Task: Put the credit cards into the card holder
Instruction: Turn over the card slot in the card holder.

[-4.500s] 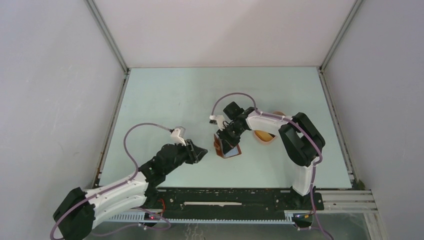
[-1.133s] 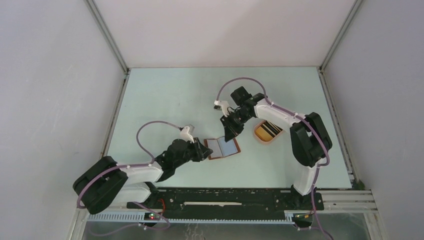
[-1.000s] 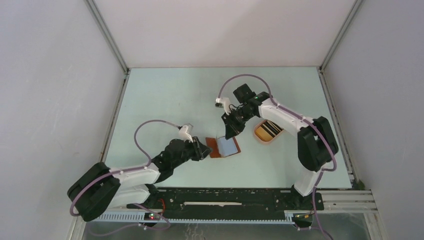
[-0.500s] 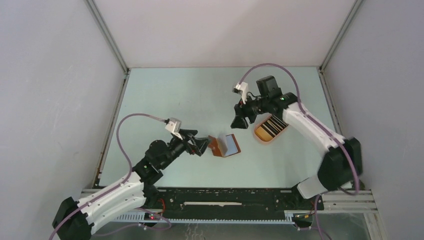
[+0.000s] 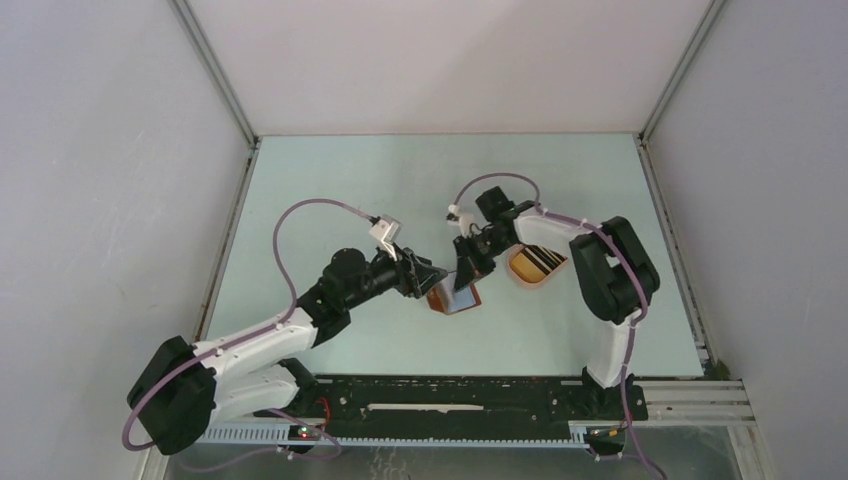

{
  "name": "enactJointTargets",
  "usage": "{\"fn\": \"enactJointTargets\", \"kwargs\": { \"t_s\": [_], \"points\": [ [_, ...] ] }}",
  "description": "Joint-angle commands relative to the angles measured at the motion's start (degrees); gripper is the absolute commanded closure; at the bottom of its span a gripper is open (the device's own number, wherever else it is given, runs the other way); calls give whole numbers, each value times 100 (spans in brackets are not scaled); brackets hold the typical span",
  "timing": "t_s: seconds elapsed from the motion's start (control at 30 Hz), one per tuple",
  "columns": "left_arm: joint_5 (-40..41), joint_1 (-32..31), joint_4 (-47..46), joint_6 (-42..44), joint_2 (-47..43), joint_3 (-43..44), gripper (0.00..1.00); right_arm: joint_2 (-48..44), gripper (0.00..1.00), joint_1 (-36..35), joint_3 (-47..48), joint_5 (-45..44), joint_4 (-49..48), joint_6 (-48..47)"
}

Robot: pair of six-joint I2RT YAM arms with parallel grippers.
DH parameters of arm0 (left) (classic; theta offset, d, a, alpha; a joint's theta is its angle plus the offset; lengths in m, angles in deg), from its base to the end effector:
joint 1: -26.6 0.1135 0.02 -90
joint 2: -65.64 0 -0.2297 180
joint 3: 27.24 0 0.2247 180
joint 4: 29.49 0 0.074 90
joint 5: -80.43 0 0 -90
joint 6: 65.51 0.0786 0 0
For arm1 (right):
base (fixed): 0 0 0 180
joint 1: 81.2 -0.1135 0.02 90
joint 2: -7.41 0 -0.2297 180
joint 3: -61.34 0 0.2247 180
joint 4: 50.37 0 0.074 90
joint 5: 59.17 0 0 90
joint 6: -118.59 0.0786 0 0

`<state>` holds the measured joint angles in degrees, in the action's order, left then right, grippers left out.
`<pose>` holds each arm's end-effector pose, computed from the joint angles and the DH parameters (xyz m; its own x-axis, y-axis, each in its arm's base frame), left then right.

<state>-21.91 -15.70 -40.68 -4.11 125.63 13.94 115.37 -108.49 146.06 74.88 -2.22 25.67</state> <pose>0.1864 -0.1923 0.2200 -0.4758 -0.1993 -0.8567 0.6678 0.5519 -0.4993 0.2762 0.2040 0.1197 -0.8143 -0.4613 -0.3523 -0.5689 0.5142 0.6418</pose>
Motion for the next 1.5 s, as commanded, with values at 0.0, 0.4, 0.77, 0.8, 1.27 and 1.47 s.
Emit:
{"fn": "enactJointTargets", "kwargs": {
  "t_s": [0.0, 0.4, 0.77, 0.8, 1.27, 1.47],
  "points": [
    [-357, 0, -307, -136, 120, 129, 42, 306, 84, -599, 473, 147, -160, 575],
    [80, -130, -784, -137, 715, -458, 62, 1253, 77, -1116, 1330, 642, -56, 816],
    [94, -136, -1039, -79, 1777, -624, 78, 1611, 59, -934, 1710, 1381, 114, 631],
    [151, -131, -998, -39, 1779, -646, 78, 1603, 58, -923, 1734, 1466, 141, 586],
    [591, -133, -439, 185, 1537, -647, 75, 955, 39, -736, 2094, 1074, 1263, -975],
    [1494, -36, 522, 228, 1401, -484, 75, -181, 39, -191, 1729, 261, 1686, -2104]
  ]
}}
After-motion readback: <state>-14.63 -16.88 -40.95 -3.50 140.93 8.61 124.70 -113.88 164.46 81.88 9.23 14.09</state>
